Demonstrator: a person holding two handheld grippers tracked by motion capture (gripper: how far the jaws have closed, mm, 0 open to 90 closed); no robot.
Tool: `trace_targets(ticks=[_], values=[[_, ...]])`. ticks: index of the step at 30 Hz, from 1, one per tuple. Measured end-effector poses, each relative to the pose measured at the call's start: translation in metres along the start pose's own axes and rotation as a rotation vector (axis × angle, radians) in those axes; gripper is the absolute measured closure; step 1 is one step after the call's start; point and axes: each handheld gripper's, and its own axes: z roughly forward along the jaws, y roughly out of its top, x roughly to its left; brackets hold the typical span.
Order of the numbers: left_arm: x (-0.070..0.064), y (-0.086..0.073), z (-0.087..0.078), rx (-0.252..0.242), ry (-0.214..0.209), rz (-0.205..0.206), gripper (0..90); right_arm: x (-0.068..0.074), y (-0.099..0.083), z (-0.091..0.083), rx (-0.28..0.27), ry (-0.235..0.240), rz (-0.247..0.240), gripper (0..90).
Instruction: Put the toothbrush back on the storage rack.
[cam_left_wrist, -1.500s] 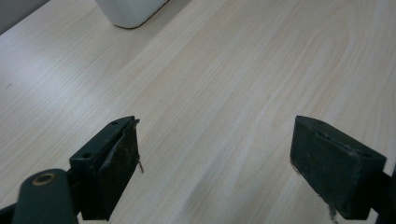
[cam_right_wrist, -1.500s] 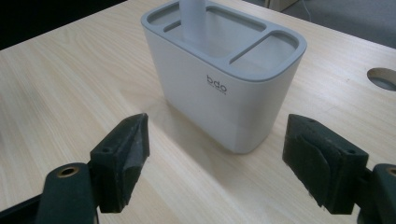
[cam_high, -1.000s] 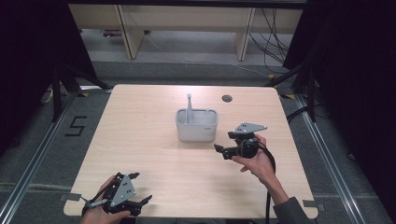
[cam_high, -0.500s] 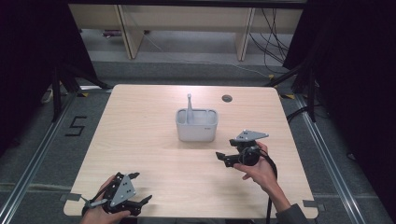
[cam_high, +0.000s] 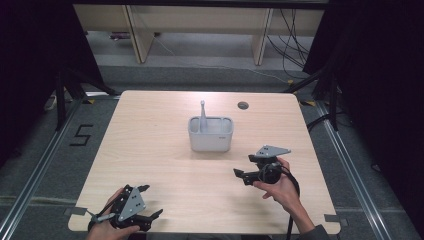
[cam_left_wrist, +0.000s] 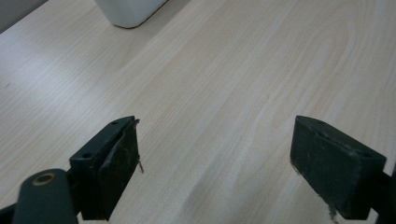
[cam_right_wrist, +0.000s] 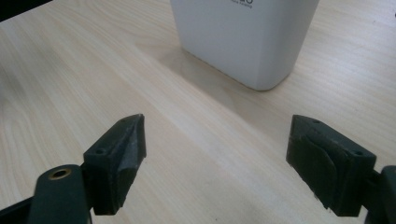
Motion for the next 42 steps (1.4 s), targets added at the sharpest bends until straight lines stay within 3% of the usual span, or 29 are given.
trace_targets(ticks=[1,2,4,7,9,11,12,14,15,17,20,21,22,24,25,27,28,29,30,31,32,33,34,37,39,41,42], values=[[-0.001,0.000,0.001,-0.014,-0.001,-0.015,15.0,0.001,-0.001,0.000,-0.003,-0.003,0.008,19.5],[0.001,0.000,-0.001,-0.002,0.001,0.005,15.0,0.003,-0.003,-0.001,0.009,0.006,0.024,19.1],[0.001,0.001,-0.001,0.002,0.003,0.011,15.0,0.003,-0.005,-0.001,0.004,0.000,-0.006,18.9],[0.001,0.001,-0.001,0.007,-0.002,0.011,15.0,0.005,-0.008,-0.004,0.018,0.006,0.023,18.7],[0.001,0.001,-0.001,0.007,-0.001,0.009,15.0,0.004,-0.010,-0.005,0.006,-0.009,0.000,18.8],[0.001,0.001,-0.001,0.009,0.000,0.010,15.0,0.007,-0.013,-0.006,0.012,0.002,0.035,18.8],[0.001,0.001,-0.001,0.007,0.002,0.012,15.0,0.005,-0.014,-0.006,0.006,-0.011,0.002,18.8],[0.001,0.001,-0.001,0.007,0.003,0.013,15.0,0.009,-0.018,-0.007,0.019,-0.002,0.052,18.8],[0.001,0.001,-0.001,0.007,0.002,0.014,15.0,0.009,-0.020,-0.006,0.024,0.022,0.040,18.8],[0.001,0.001,0.000,0.007,-0.002,0.016,15.0,0.010,-0.023,-0.007,0.027,-0.005,0.015,18.8],[0.000,0.001,-0.001,0.013,-0.002,0.017,15.0,0.012,-0.026,-0.008,0.027,0.008,0.026,18.8],[0.000,0.001,0.000,0.011,0.002,0.017,15.0,0.012,-0.027,-0.009,0.020,-0.005,0.008,18.7],[0.000,0.001,0.000,0.010,0.010,0.017,15.0,0.014,-0.028,-0.009,0.024,0.012,0.030,18.7],[0.000,0.001,-0.001,0.012,-0.004,0.015,15.0,0.015,-0.029,-0.010,0.020,0.013,0.019,18.6],[0.000,0.001,-0.001,0.009,-0.004,0.012,15.0,0.018,-0.031,-0.011,0.034,0.014,0.047,18.6],[0.001,0.001,-0.001,0.008,0.001,0.014,15.0,0.015,-0.032,-0.011,0.022,0.028,-0.001,18.5],[0.001,0.001,0.000,0.011,0.001,0.015,15.0,0.017,-0.034,-0.011,0.024,0.038,0.034,18.4],[0.001,0.001,0.000,0.008,0.008,0.016,15.0,0.017,-0.035,-0.013,0.018,0.024,0.018,18.4],[0.001,0.001,0.000,0.013,0.001,0.016,15.0,0.016,-0.036,-0.012,0.012,0.040,0.015,18.4],[0.000,0.001,-0.001,0.013,0.002,0.014,15.0,0.018,-0.037,-0.014,0.020,0.043,0.032,18.3],[0.000,0.001,-0.001,0.010,0.002,0.014,15.0,0.019,-0.038,-0.015,0.014,0.014,0.034,18.1],[0.000,0.001,-0.001,0.007,0.003,0.010,15.0,0.021,-0.039,-0.015,0.014,0.017,0.036,18.1],[0.000,0.001,-0.002,0.009,0.001,0.014,15.0,0.019,-0.040,-0.015,0.012,0.018,-0.001,18.1],[0.000,0.001,-0.001,0.008,0.003,0.011,15.0,0.022,-0.043,-0.017,0.021,0.018,0.038,17.9],[0.000,0.001,0.000,0.011,0.000,0.016,15.0,0.019,-0.045,-0.018,0.014,0.009,0.003,17.7],[0.000,0.001,0.000,0.010,0.000,0.015,15.0,0.022,-0.047,-0.018,0.025,0.017,0.051,17.6],[0.000,0.001,0.000,0.012,0.002,0.016,15.0,0.020,-0.048,-0.018,0.023,0.008,0.019,17.5]])
